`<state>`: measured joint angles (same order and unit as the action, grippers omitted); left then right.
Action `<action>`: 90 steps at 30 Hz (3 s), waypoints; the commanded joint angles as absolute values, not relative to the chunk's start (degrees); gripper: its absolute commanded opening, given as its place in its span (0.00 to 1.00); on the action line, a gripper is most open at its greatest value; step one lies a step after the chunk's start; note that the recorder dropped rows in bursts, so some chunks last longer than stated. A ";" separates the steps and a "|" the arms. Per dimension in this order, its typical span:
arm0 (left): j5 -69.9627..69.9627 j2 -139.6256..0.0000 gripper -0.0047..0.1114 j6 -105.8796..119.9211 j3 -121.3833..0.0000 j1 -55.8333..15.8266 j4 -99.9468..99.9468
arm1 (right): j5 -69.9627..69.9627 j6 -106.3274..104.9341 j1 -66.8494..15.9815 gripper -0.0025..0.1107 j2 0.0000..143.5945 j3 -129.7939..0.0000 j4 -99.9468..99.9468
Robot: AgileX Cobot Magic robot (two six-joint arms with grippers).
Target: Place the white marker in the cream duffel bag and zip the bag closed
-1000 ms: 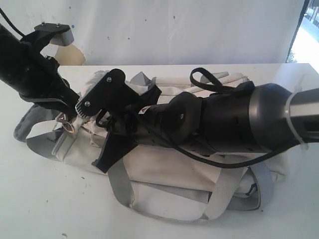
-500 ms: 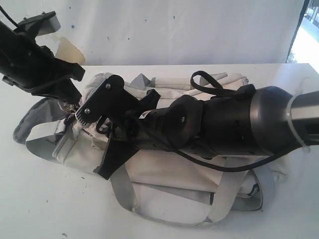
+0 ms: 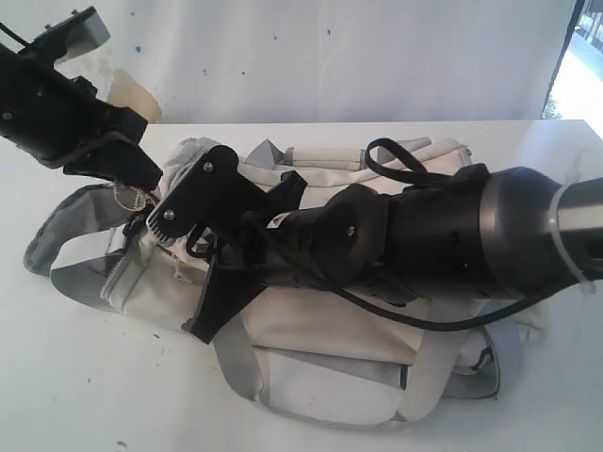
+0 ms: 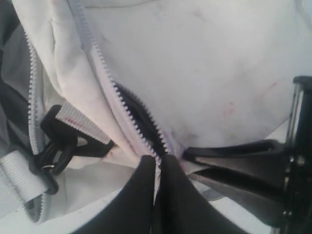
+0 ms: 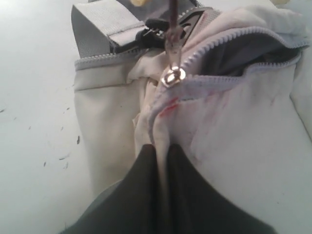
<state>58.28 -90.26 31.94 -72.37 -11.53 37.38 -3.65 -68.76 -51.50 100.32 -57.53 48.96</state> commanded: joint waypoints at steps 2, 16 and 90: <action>60.78 -91.14 0.04 33.30 -72.66 -11.02 31.93 | -3.03 -69.22 -51.32 0.02 100.66 -56.55 49.28; 69.96 -95.99 0.04 43.86 -72.66 -11.13 32.31 | -5.47 -69.22 -51.32 0.02 100.54 -56.70 49.28; 56.53 -95.95 0.04 27.97 -79.39 -13.81 33.75 | 3.84 -63.26 -51.32 0.02 101.45 -56.60 49.20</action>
